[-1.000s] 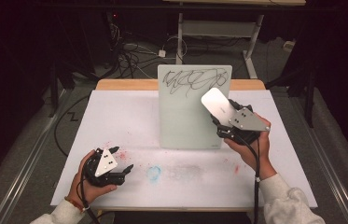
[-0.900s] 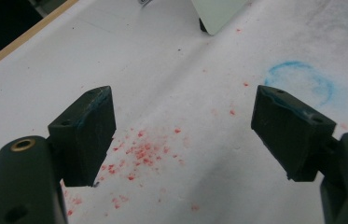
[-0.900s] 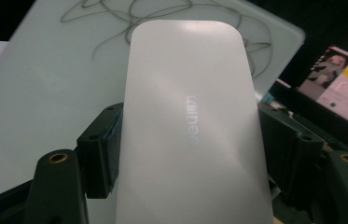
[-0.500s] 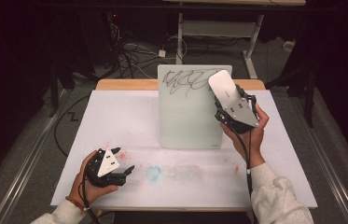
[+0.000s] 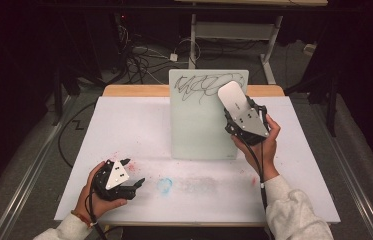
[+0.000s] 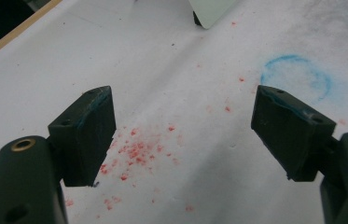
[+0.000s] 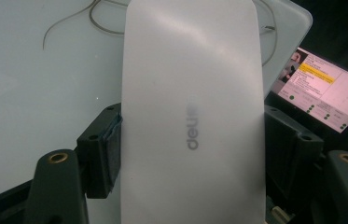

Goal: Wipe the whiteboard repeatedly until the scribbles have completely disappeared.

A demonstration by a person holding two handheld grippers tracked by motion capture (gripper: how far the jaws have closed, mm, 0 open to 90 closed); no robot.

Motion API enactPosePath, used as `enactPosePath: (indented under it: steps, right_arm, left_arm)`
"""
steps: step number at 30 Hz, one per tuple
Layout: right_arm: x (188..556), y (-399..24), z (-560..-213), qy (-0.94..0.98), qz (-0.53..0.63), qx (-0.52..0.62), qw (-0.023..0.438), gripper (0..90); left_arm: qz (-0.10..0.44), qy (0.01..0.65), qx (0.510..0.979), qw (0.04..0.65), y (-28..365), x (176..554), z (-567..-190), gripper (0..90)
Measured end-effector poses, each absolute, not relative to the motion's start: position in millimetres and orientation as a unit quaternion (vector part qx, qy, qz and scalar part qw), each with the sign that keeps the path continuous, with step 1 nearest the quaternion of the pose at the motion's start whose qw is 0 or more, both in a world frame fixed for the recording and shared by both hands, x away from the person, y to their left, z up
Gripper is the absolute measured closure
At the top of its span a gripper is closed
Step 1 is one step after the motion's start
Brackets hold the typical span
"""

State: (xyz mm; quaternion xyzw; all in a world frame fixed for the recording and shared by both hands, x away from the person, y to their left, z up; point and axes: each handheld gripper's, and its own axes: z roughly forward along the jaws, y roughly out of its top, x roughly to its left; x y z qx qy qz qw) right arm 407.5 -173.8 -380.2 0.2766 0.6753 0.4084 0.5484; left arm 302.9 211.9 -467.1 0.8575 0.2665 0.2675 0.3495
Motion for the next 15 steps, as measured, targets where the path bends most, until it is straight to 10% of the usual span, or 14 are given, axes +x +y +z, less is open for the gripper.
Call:
enactPosePath:
  steps: [15]
  right_arm:
    - [415.9,-188.9,-353.0,0.636,0.419,0.335,0.555,31.0]
  left_arm:
    - [0.267,0.267,0.857,0.352,213.4,302.5,-466.2,21.1]
